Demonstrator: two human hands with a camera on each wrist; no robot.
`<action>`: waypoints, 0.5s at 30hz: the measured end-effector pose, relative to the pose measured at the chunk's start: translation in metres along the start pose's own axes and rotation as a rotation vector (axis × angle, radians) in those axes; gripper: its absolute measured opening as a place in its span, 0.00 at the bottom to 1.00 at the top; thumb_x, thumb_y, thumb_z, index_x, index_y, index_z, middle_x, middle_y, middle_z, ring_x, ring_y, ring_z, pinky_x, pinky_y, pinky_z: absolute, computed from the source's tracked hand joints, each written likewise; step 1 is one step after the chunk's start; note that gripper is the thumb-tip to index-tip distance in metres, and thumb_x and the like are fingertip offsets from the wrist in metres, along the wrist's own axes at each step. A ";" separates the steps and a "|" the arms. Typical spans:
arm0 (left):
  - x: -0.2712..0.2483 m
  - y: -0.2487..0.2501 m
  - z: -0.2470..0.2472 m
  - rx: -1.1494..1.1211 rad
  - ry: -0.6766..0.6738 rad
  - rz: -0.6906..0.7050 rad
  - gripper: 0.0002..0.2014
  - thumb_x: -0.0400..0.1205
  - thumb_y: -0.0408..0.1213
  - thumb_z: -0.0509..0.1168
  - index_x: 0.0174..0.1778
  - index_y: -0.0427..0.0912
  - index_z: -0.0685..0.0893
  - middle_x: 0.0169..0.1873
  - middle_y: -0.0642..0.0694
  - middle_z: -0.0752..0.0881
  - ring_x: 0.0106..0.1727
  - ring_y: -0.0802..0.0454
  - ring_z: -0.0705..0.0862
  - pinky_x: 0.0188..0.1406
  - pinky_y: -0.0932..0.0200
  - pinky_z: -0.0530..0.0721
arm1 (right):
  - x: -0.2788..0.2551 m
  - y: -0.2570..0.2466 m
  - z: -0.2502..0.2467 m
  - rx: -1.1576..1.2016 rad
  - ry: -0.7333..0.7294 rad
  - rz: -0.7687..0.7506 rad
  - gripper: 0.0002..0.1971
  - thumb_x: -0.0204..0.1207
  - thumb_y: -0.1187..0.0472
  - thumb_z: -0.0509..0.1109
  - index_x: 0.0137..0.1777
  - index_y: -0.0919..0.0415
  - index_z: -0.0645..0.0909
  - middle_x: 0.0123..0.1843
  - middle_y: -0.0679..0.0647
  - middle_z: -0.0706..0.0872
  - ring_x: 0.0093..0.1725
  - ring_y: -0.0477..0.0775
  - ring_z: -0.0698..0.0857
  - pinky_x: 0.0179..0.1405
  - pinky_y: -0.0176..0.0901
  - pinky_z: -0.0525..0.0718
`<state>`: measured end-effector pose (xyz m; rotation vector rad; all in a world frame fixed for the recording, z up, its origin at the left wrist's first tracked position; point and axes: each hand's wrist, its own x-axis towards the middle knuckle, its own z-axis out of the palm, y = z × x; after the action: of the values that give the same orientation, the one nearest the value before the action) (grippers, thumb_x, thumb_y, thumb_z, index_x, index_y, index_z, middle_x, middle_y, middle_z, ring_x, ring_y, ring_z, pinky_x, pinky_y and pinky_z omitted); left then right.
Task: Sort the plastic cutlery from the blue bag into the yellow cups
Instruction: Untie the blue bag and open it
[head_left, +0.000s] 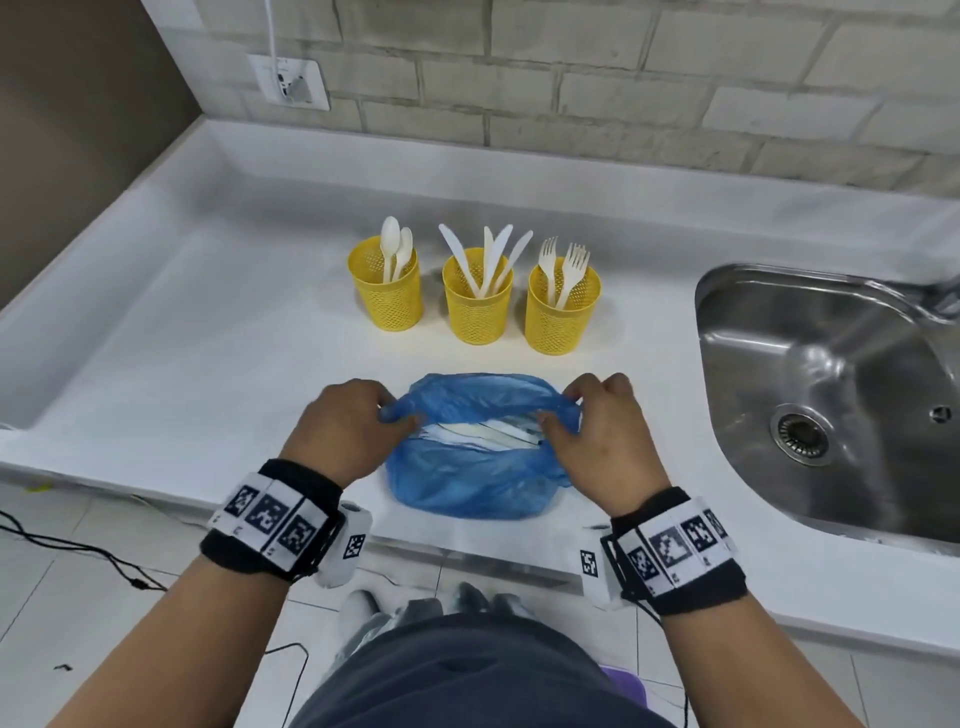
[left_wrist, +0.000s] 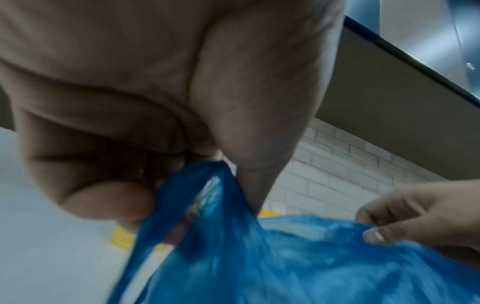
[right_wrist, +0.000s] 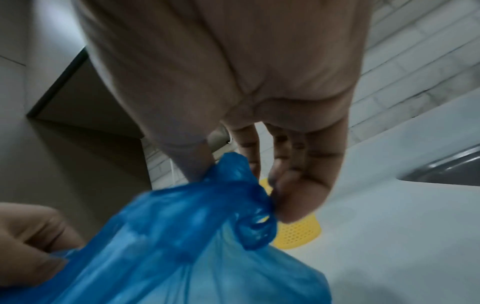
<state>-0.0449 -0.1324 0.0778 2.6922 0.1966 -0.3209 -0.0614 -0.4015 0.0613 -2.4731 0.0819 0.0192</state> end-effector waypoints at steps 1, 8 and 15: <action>0.001 0.000 0.004 0.004 0.017 0.034 0.17 0.83 0.51 0.71 0.37 0.41 0.84 0.33 0.47 0.85 0.42 0.41 0.85 0.38 0.50 0.79 | 0.001 0.000 0.001 0.001 0.009 -0.034 0.07 0.80 0.57 0.73 0.52 0.60 0.82 0.49 0.56 0.81 0.45 0.57 0.81 0.46 0.47 0.77; -0.001 -0.006 -0.003 -1.141 -0.075 -0.103 0.12 0.91 0.34 0.61 0.55 0.32 0.89 0.47 0.39 0.89 0.50 0.46 0.84 0.47 0.57 0.86 | 0.008 -0.001 0.001 1.164 -0.099 0.335 0.11 0.85 0.73 0.65 0.44 0.64 0.87 0.34 0.55 0.89 0.32 0.52 0.85 0.32 0.39 0.84; -0.002 -0.002 0.008 -1.649 -0.429 -0.482 0.13 0.75 0.33 0.75 0.51 0.29 0.92 0.47 0.34 0.93 0.44 0.40 0.94 0.42 0.46 0.94 | 0.018 0.014 0.019 1.708 -0.205 0.775 0.05 0.78 0.64 0.75 0.50 0.62 0.91 0.42 0.64 0.89 0.36 0.61 0.91 0.37 0.49 0.94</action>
<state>-0.0485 -0.1345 0.0705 0.9046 0.6227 -0.5282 -0.0446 -0.4017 0.0369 -0.6309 0.6429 0.3604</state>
